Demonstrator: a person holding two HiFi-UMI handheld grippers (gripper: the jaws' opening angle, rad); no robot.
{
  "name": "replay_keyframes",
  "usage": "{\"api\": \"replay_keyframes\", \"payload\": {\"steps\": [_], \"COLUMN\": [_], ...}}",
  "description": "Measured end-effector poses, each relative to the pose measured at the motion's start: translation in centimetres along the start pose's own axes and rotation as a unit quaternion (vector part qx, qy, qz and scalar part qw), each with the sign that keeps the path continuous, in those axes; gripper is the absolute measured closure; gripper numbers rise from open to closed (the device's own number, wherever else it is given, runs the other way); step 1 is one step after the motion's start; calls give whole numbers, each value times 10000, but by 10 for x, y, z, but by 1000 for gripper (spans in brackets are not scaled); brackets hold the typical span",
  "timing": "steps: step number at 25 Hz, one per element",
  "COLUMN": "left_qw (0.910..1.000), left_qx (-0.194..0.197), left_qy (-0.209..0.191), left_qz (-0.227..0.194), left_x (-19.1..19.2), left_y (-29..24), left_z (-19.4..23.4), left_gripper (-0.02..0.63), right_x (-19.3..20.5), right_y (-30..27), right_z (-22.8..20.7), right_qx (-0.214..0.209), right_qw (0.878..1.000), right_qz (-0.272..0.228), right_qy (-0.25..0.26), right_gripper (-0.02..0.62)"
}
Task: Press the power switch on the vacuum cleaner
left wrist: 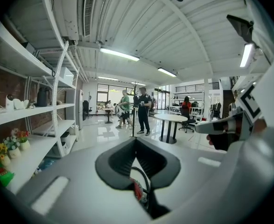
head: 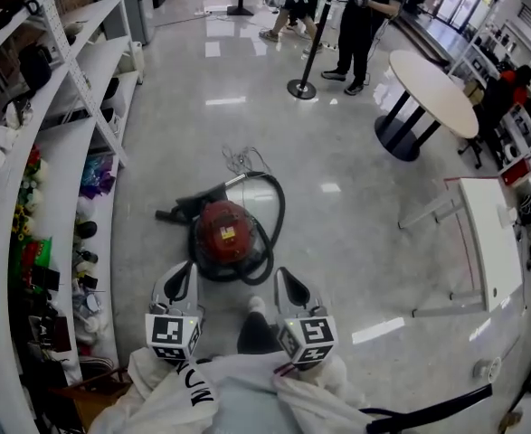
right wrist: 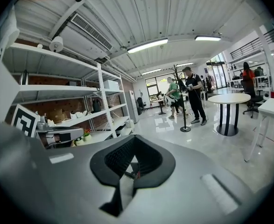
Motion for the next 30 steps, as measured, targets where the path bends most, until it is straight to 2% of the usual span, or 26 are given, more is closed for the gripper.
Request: {"api": "replay_keyframes", "payload": {"steps": [15,30], "left_qw": [9987,9944], "left_qx": [-508,-1020], "left_qy": [-89,-105], "left_qz": [-11,246], "left_x": [-33,-27], "left_y": [-73,-92], "left_z": [-16,-19], "left_gripper": [606,606], "right_x": [-43,-39], "right_y": [-61,-93], "right_z": [-73,-106], "right_qx": [-489,-878], "right_qw": [9988,9959], "right_qz": [-8,228], "right_qy": [55,-38], "right_gripper": [595,595]}}
Point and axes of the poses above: the fingertips, and each gripper's own axes: y backward along the fingers, z to its left, x out of its underside, the point moved 5 cm from there along y, backward along the fingers, and after that the axes turned 4 degrees about -x, right-handed, at the moved point
